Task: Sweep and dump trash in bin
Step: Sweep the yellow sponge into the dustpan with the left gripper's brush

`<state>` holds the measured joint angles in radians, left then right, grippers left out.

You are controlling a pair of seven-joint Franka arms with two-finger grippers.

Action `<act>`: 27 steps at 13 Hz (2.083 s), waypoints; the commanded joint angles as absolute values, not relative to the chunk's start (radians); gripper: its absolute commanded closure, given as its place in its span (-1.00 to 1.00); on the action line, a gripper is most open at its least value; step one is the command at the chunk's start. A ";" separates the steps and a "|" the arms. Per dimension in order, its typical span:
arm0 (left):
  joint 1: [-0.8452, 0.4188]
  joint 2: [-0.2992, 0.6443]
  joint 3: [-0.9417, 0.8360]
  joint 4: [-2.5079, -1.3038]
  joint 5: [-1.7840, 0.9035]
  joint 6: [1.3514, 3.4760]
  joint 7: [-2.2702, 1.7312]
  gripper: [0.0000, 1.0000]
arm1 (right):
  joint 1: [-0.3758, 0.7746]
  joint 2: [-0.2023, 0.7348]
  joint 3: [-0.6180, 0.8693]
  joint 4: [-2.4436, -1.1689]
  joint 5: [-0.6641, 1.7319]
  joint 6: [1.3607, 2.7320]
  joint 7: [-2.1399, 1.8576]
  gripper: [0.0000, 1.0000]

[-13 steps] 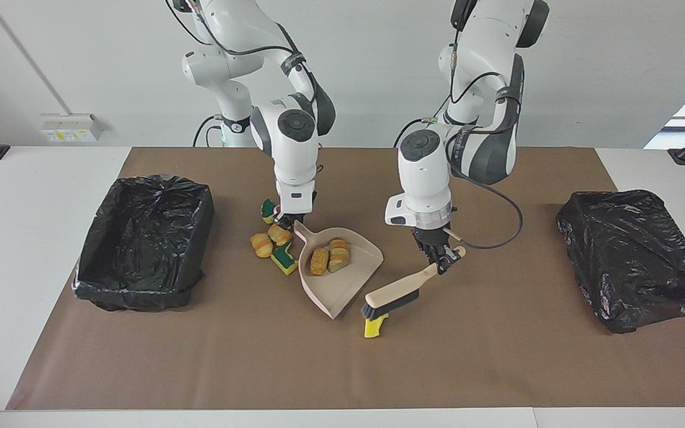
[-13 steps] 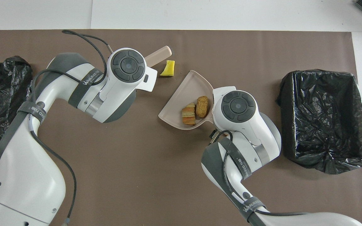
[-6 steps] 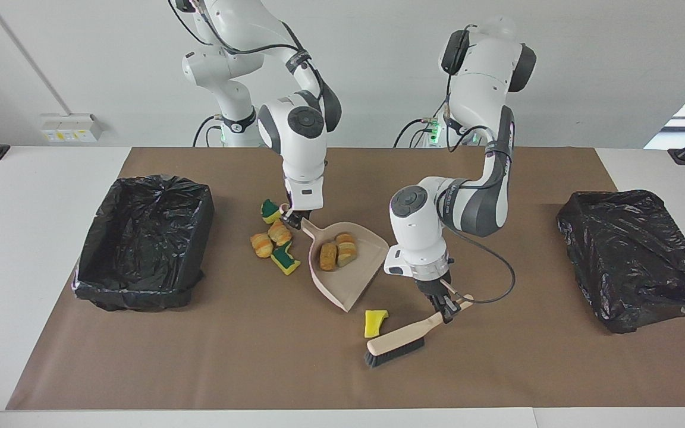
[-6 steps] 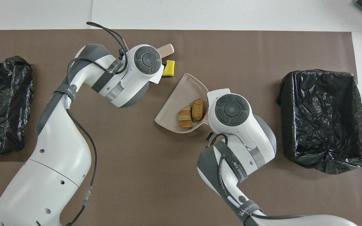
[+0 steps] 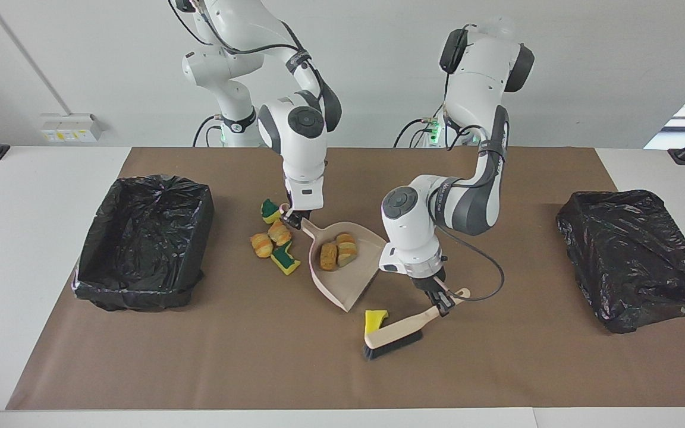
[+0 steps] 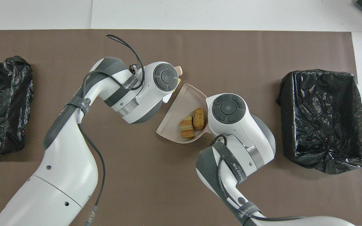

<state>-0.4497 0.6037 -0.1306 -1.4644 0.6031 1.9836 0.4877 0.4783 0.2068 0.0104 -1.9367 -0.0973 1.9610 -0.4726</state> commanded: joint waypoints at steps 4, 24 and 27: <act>-0.452 0.298 -0.126 -1.813 0.505 1.954 0.615 1.00 | 0.471 0.190 0.021 -1.934 -0.058 1.924 -0.508 1.00; -0.537 0.227 -0.114 -1.799 0.204 1.838 0.025 1.00 | 0.430 0.146 0.018 -1.925 -0.035 1.914 -0.584 1.00; -0.503 0.215 -0.106 -1.816 0.204 1.753 -0.101 1.00 | 0.426 0.144 0.018 -1.930 -0.017 1.925 -0.636 1.00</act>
